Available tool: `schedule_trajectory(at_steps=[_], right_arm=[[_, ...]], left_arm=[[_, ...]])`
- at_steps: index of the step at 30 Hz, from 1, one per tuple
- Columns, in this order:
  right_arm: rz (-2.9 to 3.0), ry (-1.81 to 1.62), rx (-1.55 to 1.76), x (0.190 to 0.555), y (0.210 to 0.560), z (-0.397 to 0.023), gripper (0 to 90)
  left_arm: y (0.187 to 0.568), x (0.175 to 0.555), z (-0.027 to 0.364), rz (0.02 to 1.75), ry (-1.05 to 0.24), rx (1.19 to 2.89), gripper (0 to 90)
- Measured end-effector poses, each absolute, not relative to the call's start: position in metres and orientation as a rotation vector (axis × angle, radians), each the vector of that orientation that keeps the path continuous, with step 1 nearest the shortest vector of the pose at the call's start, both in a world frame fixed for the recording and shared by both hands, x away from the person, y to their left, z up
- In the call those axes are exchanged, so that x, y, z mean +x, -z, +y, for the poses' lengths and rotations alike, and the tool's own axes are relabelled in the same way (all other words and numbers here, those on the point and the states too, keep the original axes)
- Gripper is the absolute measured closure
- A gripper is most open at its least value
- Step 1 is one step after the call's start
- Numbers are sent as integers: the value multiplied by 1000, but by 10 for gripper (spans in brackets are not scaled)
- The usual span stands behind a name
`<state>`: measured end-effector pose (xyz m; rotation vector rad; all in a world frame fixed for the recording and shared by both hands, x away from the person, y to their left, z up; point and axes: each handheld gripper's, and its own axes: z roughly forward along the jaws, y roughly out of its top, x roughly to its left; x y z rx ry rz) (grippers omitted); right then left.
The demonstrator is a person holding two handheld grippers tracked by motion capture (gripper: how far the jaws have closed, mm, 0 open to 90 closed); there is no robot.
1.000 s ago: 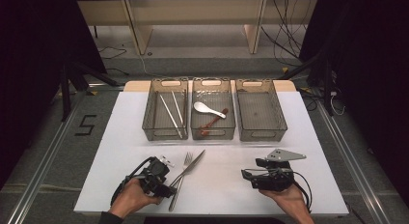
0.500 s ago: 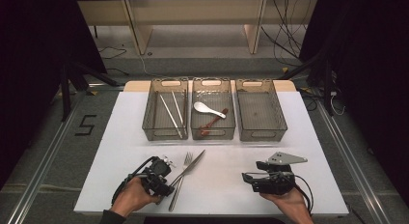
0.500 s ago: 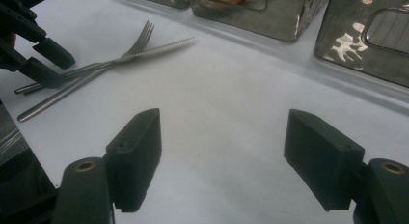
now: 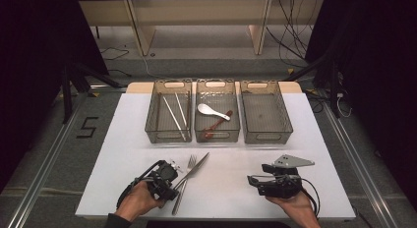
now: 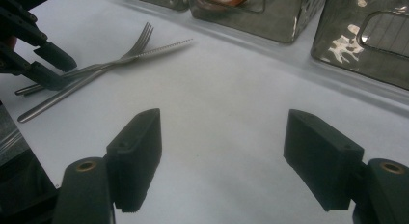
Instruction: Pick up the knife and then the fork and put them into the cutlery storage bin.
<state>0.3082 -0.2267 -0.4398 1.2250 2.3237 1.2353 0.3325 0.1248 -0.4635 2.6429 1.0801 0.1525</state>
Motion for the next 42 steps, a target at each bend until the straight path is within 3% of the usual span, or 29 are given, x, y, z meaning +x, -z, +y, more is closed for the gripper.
schedule_trajectory(at_steps=[6,9,16,19,24,36,42], right_arm=[[2333,-1232,1224,308,440,-226,306],[2328,-1232,1227,308,440,-227,306],[2328,-1235,1226,308,440,-226,307],[2327,-1236,1225,308,440,-226,307],[2329,-1236,1224,308,440,-225,311],[2331,-1234,1221,309,441,-224,311],[2328,-1244,1217,308,440,-224,311]], left_arm=[[463,335,123,1080,-141,2655,681],[463,337,123,1082,-132,2649,767],[462,341,128,1100,-94,2626,795],[461,343,131,1095,-138,2629,826],[463,348,137,1097,-70,2596,829],[463,341,129,1058,-177,2639,830],[464,343,135,1037,-139,2602,833]])
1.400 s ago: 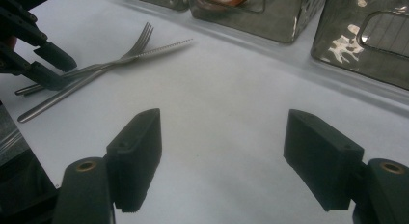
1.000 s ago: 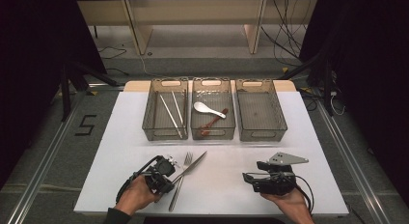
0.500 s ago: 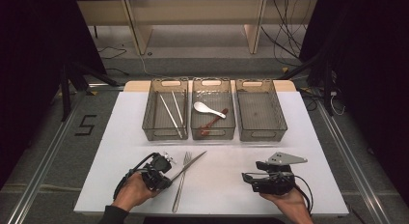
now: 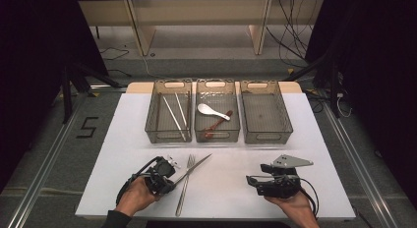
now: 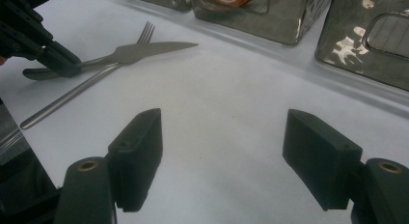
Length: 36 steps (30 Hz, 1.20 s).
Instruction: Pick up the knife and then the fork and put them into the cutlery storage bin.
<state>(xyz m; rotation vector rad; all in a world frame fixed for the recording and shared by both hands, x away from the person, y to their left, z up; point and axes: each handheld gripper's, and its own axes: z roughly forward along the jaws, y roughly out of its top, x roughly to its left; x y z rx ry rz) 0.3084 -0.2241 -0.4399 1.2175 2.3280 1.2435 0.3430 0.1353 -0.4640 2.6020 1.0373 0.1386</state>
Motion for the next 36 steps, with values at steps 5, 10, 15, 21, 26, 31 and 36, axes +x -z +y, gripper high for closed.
schedule_trajectory(at_steps=[5,10,15,21,26,31,36], right_arm=[[2321,-1249,1215,308,439,-224,312],[2315,-1259,1204,306,438,-222,313],[2317,-1282,1169,303,434,-216,313],[2320,-1315,1112,298,431,-206,312],[2332,-1322,1046,294,430,-196,312],[2342,-1316,993,289,430,-188,312],[2362,-1301,936,285,430,-179,312]], left_arm=[[462,342,132,1009,-136,2599,833],[455,339,129,976,-118,2593,833],[449,337,124,946,-99,2586,832],[447,336,115,904,-51,2589,832],[442,336,109,869,-2,2578,832],[439,336,103,842,3,2589,832],[437,335,95,799,21,2615,832]])
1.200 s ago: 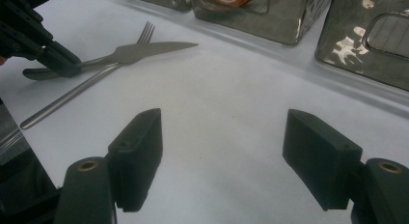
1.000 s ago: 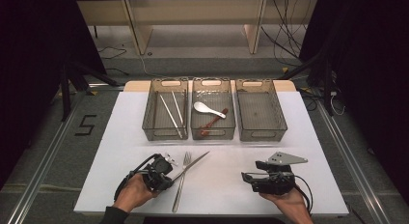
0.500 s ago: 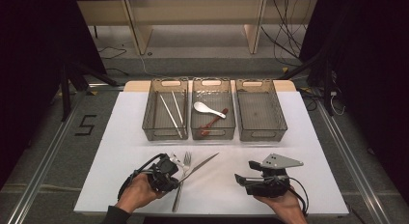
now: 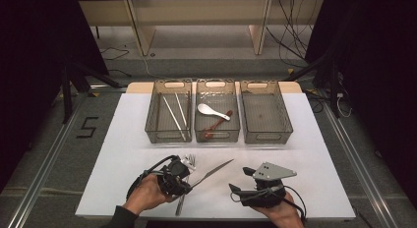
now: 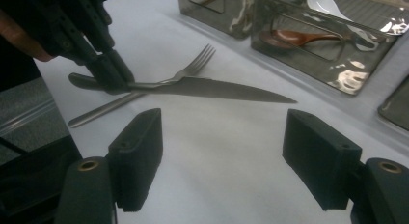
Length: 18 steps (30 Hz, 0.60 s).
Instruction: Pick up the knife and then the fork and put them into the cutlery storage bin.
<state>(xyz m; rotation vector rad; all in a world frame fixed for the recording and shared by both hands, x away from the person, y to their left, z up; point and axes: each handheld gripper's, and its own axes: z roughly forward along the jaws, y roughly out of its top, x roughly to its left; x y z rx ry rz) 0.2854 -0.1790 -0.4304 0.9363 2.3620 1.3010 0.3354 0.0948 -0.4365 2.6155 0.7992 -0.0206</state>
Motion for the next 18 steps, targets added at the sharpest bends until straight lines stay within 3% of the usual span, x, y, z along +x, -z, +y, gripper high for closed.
schedule_trajectory(at_steps=[18], right_arm=[[2427,-1109,587,273,431,-142,313]], left_arm=[[431,329,70,691,36,2664,831]])
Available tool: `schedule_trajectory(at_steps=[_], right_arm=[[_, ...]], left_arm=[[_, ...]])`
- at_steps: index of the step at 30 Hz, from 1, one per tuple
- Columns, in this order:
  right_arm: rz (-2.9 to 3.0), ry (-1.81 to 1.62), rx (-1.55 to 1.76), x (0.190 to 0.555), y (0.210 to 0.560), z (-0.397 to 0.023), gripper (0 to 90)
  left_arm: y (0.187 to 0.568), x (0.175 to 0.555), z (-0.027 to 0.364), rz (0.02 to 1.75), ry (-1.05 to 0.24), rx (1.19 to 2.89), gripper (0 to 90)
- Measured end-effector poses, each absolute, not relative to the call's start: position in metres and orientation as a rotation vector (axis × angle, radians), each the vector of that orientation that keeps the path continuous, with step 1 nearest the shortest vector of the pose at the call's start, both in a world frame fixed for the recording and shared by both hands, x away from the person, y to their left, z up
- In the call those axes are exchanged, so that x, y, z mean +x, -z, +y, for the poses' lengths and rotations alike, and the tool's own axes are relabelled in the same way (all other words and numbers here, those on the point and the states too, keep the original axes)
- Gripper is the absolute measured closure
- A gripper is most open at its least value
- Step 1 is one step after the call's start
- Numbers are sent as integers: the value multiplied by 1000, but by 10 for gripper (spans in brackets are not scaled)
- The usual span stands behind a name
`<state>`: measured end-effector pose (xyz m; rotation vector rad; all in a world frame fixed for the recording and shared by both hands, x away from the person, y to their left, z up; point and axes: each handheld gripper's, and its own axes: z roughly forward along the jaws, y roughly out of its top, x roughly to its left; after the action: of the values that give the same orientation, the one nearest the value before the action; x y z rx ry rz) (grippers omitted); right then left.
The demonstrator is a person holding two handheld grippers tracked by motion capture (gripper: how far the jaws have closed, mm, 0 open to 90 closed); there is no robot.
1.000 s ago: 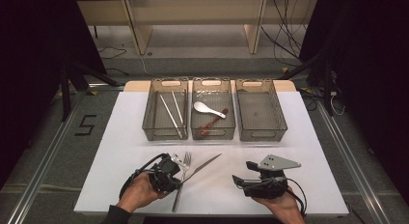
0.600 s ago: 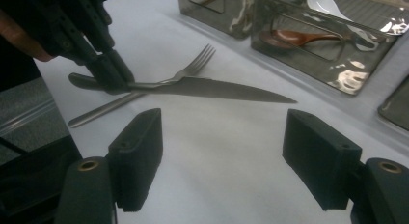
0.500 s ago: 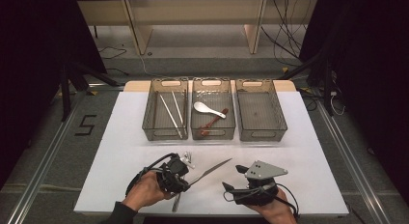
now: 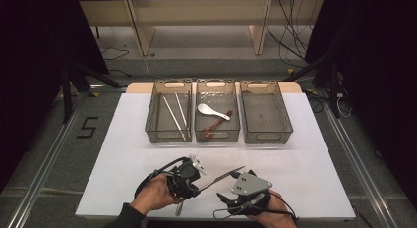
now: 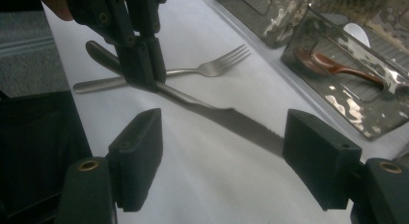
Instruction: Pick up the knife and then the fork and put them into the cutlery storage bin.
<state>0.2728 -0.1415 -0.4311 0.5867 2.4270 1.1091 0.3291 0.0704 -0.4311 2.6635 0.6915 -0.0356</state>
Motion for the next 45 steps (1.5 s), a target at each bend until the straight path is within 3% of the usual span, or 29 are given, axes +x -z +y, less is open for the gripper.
schedule_trajectory(at_steps=[24,45], right_arm=[[2321,-744,110,256,449,-103,364],[2137,-447,-239,249,472,-89,585]], left_arm=[[423,327,62,606,51,2710,831],[417,326,57,549,79,2736,831]])
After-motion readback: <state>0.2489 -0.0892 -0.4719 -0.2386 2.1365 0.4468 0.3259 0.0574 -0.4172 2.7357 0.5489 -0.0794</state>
